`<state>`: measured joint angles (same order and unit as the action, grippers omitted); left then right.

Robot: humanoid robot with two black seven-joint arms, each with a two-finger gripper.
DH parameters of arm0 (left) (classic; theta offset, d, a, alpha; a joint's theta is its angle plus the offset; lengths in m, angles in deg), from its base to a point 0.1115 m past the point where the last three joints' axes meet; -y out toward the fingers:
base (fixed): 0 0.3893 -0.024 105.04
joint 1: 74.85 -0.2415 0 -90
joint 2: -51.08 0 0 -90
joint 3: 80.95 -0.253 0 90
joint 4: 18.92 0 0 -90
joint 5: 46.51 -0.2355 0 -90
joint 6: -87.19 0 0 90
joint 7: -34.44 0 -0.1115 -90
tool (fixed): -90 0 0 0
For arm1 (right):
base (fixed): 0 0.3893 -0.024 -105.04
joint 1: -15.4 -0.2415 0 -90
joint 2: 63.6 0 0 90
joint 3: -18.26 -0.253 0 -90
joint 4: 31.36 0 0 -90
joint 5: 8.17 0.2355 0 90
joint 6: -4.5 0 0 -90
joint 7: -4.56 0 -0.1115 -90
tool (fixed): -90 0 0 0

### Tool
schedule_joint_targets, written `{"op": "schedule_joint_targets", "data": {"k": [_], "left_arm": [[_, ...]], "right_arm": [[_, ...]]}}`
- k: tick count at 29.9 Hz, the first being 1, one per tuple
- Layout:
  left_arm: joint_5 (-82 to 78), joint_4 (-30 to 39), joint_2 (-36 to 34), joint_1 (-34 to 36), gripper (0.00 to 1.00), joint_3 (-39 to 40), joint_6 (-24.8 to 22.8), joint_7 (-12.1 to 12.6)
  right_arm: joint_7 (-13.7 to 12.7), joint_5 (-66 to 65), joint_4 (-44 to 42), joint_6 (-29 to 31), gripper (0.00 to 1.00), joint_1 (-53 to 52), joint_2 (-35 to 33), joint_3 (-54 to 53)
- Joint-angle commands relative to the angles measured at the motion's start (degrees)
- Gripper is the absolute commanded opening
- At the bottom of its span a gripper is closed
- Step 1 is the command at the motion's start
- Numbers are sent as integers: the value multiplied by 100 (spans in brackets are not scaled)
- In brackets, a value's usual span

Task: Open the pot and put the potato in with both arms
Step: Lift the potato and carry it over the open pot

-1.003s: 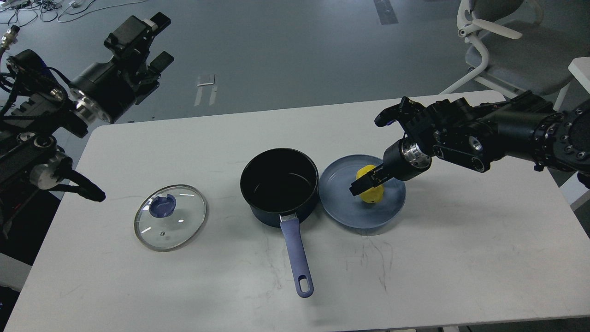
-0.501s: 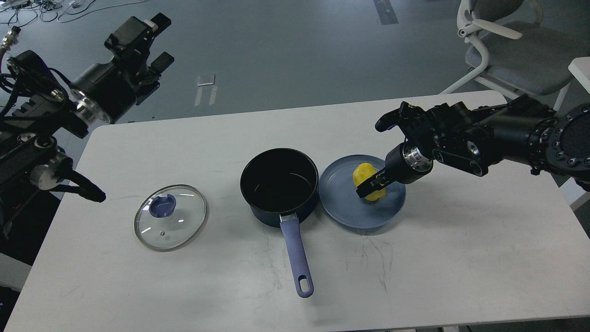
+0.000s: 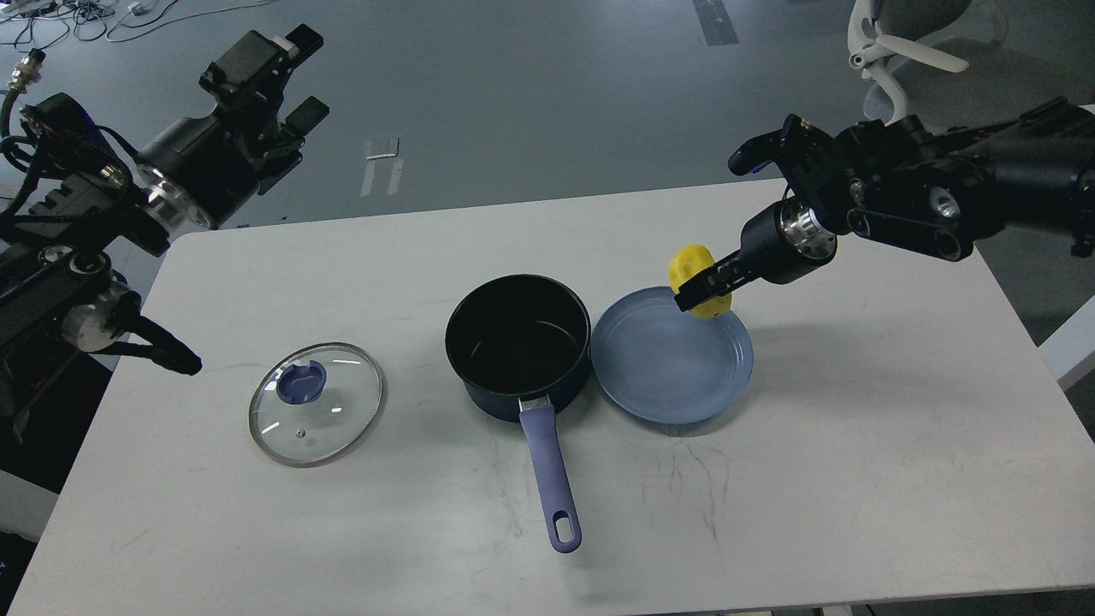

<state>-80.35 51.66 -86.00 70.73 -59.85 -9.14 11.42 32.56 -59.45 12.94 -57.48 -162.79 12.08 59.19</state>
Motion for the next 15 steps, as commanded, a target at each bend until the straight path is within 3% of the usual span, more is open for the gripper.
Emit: {"op": "schedule_joint_targets", "data": {"k": [1, 10, 15], "left_arm": [[0, 0, 23, 6, 98, 8, 1, 8], [0, 9, -38, 33, 98, 26, -70, 8], [0, 123, -91, 33, 98, 26, -70, 26]], "right_arm": [[0, 13, 167, -1, 24, -383, 17, -216], [0, 479, -219, -1, 24, -392, 1246, -242], [0, 532, -378, -1, 24, -287, 1432, -243]]}}
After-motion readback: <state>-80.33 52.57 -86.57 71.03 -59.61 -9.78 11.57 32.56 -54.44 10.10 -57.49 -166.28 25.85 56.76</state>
